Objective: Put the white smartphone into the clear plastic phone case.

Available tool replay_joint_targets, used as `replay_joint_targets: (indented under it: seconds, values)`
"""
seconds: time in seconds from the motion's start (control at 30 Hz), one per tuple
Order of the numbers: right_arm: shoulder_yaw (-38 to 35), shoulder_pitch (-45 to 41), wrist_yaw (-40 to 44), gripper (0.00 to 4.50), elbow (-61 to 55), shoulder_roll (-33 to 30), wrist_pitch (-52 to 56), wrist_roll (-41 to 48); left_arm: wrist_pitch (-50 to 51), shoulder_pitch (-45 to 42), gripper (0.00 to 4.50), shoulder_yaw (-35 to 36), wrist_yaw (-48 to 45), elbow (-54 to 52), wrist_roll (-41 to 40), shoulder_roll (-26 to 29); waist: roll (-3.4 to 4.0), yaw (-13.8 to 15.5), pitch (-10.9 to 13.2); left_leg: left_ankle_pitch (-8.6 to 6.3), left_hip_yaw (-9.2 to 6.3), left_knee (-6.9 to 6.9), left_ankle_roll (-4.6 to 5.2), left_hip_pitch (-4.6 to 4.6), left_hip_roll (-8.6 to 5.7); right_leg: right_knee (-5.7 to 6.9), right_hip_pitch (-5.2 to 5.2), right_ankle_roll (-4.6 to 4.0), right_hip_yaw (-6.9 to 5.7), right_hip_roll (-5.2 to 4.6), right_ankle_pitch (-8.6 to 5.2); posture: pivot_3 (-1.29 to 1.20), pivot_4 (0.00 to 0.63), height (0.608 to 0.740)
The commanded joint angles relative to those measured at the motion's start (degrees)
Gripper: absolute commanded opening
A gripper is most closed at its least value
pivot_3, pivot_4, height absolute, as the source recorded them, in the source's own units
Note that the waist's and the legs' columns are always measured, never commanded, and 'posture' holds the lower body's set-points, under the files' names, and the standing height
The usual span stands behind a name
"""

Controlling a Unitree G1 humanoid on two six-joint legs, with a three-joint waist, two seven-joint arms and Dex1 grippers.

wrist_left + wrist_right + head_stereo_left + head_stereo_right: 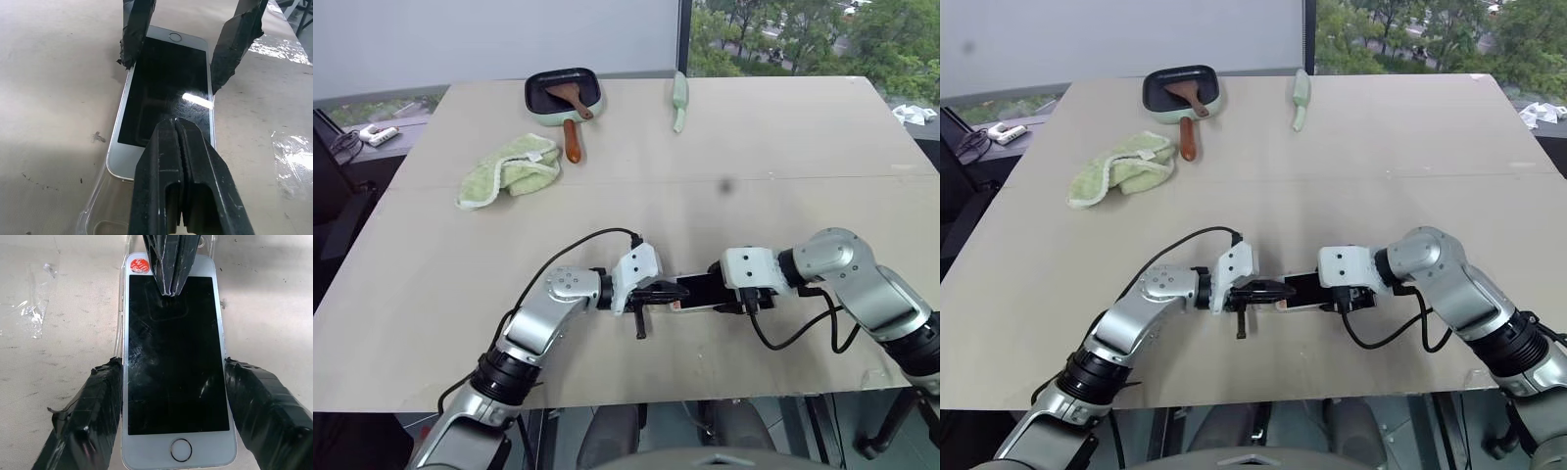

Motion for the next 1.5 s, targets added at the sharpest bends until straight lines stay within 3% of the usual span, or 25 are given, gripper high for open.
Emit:
replay_joint_targets:
  seconds: [0.03,0.33,0.77,0.83,0.9,1.5]
  values:
    - [1.25,0.58,1.60,2.78,-2.61,0.01,0.00,0.66,1.17,1.30,0.04,-0.86,2.16,1.70,2.82,0.35,0.00,0.00,-0.04,0.00,0.00,0.00,0.00,0.01,0.00,0.00,0.01,0.00,0.00,0.00,0.00,0.00,0.150,0.740]
    - [1.38,2.58,1.69,2.78,-6.12,-0.76,5.33,1.19,3.04,2.88,0.04,-0.57,9.15,6.51,4.36,-2.96,0.02,0.42,-0.61,-0.12,-0.06,0.02,0.21,0.10,-0.03,-0.01,0.16,0.00,-0.07,-0.04,0.00,0.00,0.150,0.740]
    - [1.10,3.52,-1.81,2.78,-9.57,0.60,12.62,1.05,5.31,4.97,0.04,-3.19,11.50,5.71,4.76,-3.72,0.06,0.39,-1.05,-0.15,-0.13,-0.05,0.26,0.54,-0.04,-0.16,0.60,-0.01,-0.14,-0.05,-0.01,0.00,0.150,0.740]
    - [0.52,3.03,-2.67,3.85,-9.20,1.29,12.41,1.13,5.14,4.92,0.00,-3.31,11.53,5.78,4.66,-3.74,0.05,0.21,-1.06,-0.16,-0.12,-0.23,0.27,0.93,-0.04,-0.27,0.97,-0.01,-0.13,-0.05,-0.03,0.00,0.150,0.740]
    - [0.25,2.59,-3.50,4.45,-8.07,1.38,11.14,0.49,4.73,4.86,0.00,-3.40,11.44,5.84,4.67,-3.77,0.06,0.08,-1.06,-0.16,-0.13,-0.27,0.27,0.97,-0.03,-0.23,0.99,-0.01,-0.13,-0.04,-0.03,0.00,0.150,0.740]
    - [-1.07,2.36,-7.58,4.45,-4.13,2.76,6.71,0.14,-0.52,5.20,0.00,1.25,10.21,2.09,1.08,-5.84,0.05,0.04,-1.06,-0.16,-0.16,-0.26,0.27,0.98,-0.03,-0.23,1.02,-0.01,-0.14,-0.04,-0.03,0.00,0.150,0.740]
